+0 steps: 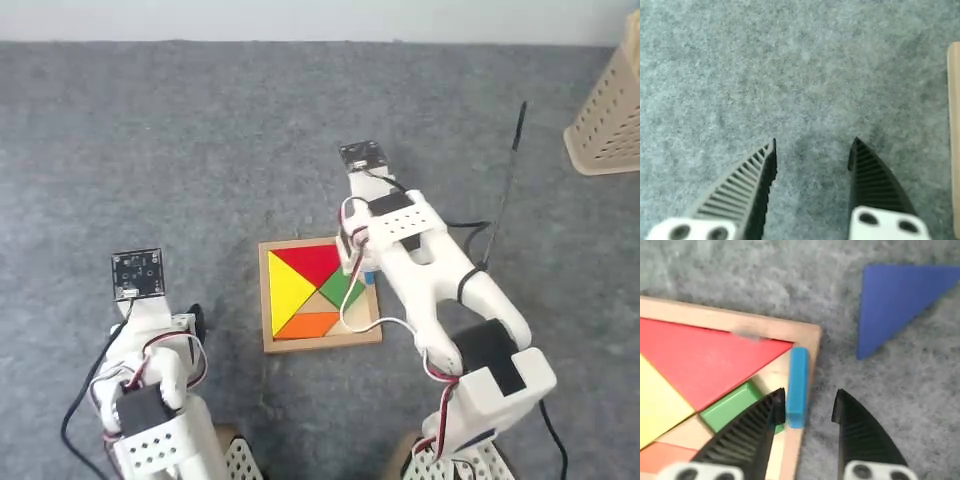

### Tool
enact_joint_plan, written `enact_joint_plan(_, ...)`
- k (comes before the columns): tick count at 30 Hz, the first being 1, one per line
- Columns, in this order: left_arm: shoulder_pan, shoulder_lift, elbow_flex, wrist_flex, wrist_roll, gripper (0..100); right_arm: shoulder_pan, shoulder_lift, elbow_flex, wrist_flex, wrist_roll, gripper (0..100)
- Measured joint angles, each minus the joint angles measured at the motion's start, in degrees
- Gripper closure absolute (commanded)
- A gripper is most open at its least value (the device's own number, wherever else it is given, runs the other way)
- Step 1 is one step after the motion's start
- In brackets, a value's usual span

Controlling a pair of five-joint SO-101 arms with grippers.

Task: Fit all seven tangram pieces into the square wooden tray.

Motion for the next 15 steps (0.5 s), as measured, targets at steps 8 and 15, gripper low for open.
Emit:
enact_joint_plan(8, 0.0, 0.0, 0.0, 0.0, 0.0, 77, -3.6, 0.0, 0.0, 0.0, 1.9, 84.2)
enact_joint_plan(15, 0.0, 0.0, 0.0, 0.0, 0.0, 77, -4.1, 0.0, 0.0, 0.0, 2.1, 84.2)
